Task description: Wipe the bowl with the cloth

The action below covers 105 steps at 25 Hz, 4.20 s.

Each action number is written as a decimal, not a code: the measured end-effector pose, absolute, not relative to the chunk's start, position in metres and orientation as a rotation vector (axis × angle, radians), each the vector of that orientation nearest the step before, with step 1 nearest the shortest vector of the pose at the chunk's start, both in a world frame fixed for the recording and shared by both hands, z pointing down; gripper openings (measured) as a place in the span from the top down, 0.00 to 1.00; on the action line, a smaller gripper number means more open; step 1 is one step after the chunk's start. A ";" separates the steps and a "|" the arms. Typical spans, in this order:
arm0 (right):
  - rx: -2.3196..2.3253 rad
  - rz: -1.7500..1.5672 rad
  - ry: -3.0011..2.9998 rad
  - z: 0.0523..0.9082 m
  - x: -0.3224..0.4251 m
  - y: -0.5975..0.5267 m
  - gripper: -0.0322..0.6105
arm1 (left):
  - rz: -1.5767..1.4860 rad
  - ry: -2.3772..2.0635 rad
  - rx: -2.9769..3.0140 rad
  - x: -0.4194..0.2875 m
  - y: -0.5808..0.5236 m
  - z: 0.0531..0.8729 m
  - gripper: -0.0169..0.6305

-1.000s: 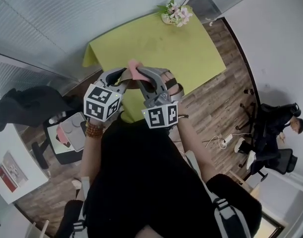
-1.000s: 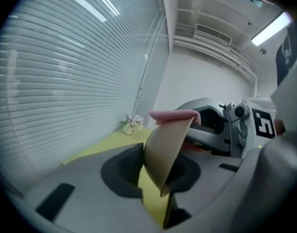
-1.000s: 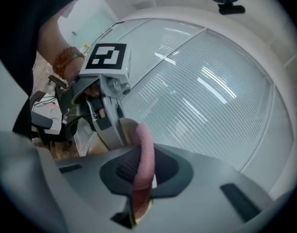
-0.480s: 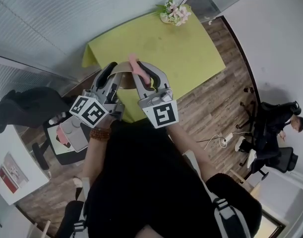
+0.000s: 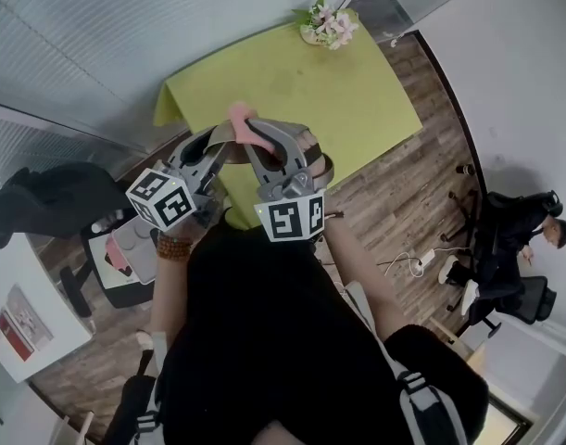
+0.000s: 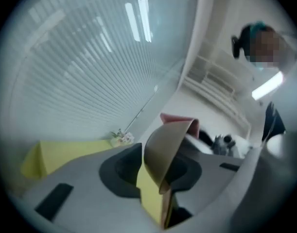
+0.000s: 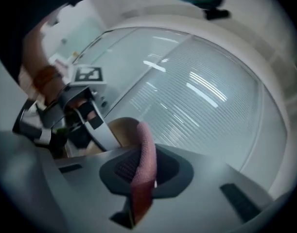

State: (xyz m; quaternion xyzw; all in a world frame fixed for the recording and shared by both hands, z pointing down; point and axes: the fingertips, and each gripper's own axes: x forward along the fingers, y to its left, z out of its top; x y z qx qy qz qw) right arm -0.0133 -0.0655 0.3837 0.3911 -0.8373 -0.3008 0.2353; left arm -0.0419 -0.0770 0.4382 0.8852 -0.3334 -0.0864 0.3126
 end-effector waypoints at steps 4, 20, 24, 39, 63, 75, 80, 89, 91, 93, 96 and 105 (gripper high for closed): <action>0.863 -1.077 -2.154 0.393 -0.031 -0.054 0.90 | 0.297 -1.033 2.600 -0.036 -0.077 0.452 0.86; 1.337 -0.257 -2.776 0.337 -0.026 -0.085 0.91 | -0.883 -0.857 1.950 -0.078 -0.088 0.402 0.86; 1.178 -0.512 -2.484 0.366 -0.016 -0.089 0.92 | -0.453 -0.885 2.235 -0.052 -0.083 0.421 0.82; 1.205 -0.462 -2.614 0.358 -0.020 -0.082 0.92 | -0.482 -1.128 2.243 -0.071 -0.088 0.398 0.84; 1.133 -0.290 -2.510 0.406 -0.007 -0.079 0.87 | -0.258 -1.107 2.162 -0.052 -0.088 0.453 0.90; 1.437 0.461 -2.646 0.424 0.014 -0.096 0.89 | -0.669 -1.097 1.843 -0.069 -0.095 0.454 0.86; 1.187 -0.288 -2.387 0.429 0.018 -0.094 0.92 | -0.088 -0.998 2.210 -0.031 -0.087 0.469 0.82; 1.146 -0.541 -2.366 0.407 0.004 -0.086 0.91 | -0.142 -1.066 2.200 -0.034 -0.092 0.460 0.87; 1.232 -0.378 -2.485 0.403 0.007 -0.092 0.91 | -0.358 -1.031 2.071 -0.041 -0.094 0.454 0.87; 1.284 -0.123 -2.608 0.406 0.009 -0.097 0.92 | -0.533 -0.993 1.932 -0.049 -0.095 0.455 0.87; 1.259 0.107 -2.650 0.416 0.009 -0.100 0.91 | -0.548 -0.957 1.900 -0.048 -0.092 0.462 0.85; 0.880 -0.683 -2.240 0.432 -0.009 -0.076 0.92 | 0.478 -1.163 2.473 -0.029 -0.083 0.502 0.77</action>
